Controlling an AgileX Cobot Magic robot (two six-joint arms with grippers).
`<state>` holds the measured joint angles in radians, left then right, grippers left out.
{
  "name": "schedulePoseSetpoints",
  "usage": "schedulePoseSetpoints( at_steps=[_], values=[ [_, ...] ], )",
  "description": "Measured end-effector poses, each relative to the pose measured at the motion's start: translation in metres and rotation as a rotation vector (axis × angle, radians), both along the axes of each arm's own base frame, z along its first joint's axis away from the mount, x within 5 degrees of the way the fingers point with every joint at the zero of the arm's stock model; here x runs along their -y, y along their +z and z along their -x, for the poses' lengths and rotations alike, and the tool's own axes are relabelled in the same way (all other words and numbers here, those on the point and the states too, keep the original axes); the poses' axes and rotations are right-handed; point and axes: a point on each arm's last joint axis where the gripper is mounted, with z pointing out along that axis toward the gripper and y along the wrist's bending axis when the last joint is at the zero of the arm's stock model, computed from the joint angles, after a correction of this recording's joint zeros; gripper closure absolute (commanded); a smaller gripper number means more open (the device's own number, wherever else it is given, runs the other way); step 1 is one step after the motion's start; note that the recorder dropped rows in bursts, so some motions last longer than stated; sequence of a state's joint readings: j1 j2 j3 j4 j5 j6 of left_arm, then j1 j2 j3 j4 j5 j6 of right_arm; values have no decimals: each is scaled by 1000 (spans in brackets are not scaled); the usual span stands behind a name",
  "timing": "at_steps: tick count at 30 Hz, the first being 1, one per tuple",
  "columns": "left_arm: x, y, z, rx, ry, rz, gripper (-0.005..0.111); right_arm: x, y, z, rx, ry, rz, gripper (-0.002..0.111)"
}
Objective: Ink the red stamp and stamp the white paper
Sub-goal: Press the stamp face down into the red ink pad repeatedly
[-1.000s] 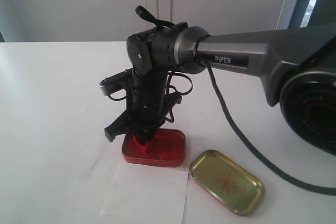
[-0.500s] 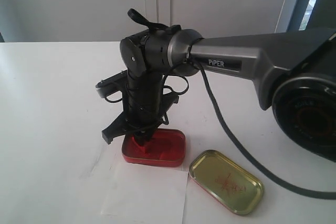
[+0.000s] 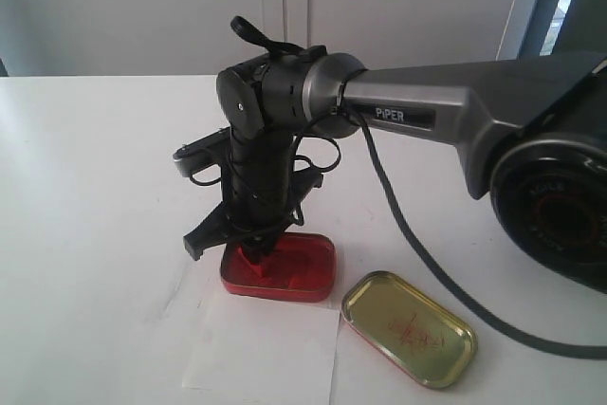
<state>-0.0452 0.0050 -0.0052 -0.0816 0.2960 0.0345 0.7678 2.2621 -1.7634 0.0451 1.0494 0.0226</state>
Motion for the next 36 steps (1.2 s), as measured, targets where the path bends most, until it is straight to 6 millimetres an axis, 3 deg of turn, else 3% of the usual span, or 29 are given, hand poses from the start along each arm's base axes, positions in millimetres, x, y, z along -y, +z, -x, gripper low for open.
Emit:
schedulePoseSetpoints(
  at_steps=[36],
  values=[
    [0,0,0,0,0,0,107,2,16,2,32,-3,-26,108]
  ],
)
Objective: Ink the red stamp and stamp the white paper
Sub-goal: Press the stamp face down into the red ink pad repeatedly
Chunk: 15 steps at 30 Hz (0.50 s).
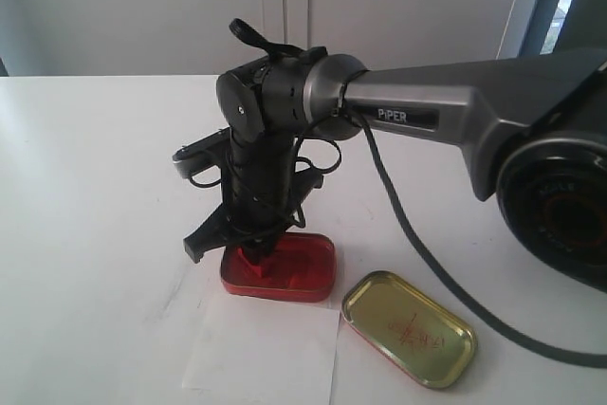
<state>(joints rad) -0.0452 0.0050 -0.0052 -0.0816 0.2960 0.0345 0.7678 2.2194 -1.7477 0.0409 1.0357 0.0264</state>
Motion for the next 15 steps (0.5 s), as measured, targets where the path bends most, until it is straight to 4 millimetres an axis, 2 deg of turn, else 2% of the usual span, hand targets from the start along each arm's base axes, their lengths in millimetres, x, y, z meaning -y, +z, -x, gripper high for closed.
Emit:
schedulePoseSetpoints(
  at_steps=[8,15],
  values=[
    [0,0,0,0,0,0,107,0,4,6,-14,10,13,108],
    [0,0,0,0,0,0,107,4,22,7,26,19,9,108]
  ],
)
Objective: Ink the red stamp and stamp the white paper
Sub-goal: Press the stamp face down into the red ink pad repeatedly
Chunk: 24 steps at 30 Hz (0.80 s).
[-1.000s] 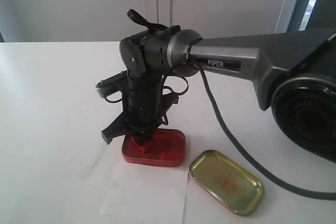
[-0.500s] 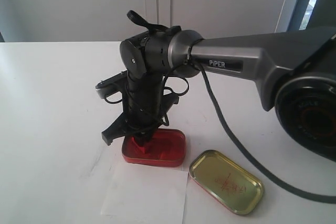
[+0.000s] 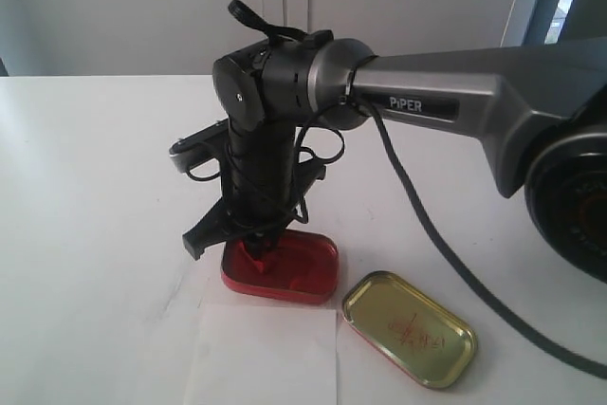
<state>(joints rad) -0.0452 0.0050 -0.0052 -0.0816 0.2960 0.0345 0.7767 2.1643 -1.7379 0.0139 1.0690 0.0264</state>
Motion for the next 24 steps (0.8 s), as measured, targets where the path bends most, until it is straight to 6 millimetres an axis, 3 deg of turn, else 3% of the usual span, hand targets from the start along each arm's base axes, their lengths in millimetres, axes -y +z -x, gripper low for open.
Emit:
schedulePoseSetpoints(
  at_steps=[24],
  values=[
    [0,0,0,0,0,0,107,9,1,-8,7,-20,12,108]
  ],
)
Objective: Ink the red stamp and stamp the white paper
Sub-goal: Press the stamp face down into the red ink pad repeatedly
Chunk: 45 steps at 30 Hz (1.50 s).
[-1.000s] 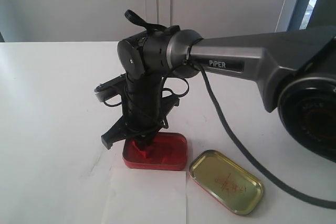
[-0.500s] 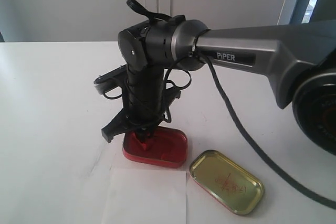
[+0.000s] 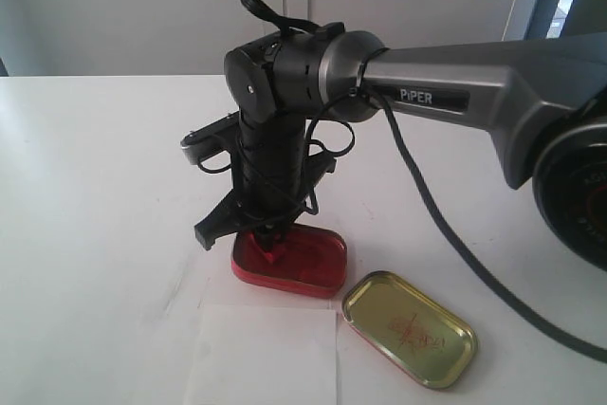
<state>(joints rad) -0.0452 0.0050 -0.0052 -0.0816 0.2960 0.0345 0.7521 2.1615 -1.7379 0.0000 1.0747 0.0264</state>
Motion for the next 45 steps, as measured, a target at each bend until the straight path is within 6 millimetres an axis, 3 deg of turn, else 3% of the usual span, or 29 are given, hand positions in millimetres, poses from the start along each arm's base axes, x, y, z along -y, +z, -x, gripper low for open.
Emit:
schedulePoseSetpoints(
  at_steps=[45],
  values=[
    [0,0,0,0,0,0,107,5,21,6,-4,6,-10,108]
  ],
)
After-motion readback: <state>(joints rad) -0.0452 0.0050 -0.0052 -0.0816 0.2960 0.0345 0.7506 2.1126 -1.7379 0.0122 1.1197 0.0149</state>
